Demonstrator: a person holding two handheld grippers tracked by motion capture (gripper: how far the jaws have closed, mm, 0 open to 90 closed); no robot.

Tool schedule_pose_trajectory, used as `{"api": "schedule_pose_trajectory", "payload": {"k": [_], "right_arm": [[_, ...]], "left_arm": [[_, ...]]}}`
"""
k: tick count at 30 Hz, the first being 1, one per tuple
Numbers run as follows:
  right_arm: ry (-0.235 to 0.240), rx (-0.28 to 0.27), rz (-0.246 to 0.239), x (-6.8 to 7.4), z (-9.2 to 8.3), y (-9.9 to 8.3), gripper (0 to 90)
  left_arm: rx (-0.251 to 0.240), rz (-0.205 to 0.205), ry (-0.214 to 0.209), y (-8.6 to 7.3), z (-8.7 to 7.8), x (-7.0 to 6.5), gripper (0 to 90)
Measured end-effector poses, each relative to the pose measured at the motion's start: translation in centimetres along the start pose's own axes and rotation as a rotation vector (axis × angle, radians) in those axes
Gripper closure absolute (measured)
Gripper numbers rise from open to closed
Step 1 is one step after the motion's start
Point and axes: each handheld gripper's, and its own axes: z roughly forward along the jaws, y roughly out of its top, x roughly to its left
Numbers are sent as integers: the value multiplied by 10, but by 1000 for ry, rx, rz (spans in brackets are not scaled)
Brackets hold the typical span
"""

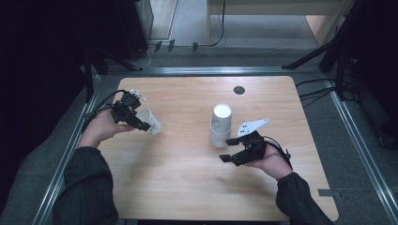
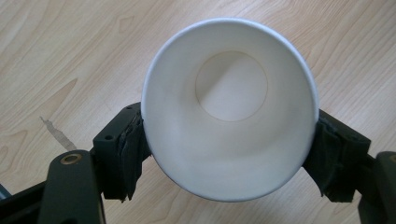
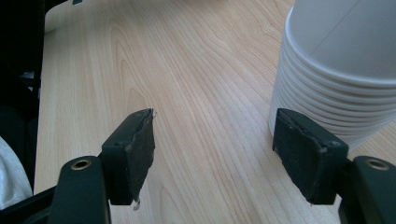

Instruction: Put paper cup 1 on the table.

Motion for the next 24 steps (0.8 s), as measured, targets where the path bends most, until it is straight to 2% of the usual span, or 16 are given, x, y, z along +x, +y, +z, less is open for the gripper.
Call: {"api": "schedule_pose_trajectory", "payload": {"k": [3, 13, 24], "right_arm": [[-16, 1, -2, 0, 0, -1, 305], [-14, 3, -5, 1, 1, 0, 307], [-15, 6, -6, 1, 1, 0, 307]], "left_arm": [[37, 14, 21, 1, 8, 0, 232], [80, 9, 16, -1, 25, 0, 226], [113, 25, 42, 3, 32, -5, 216]]}}
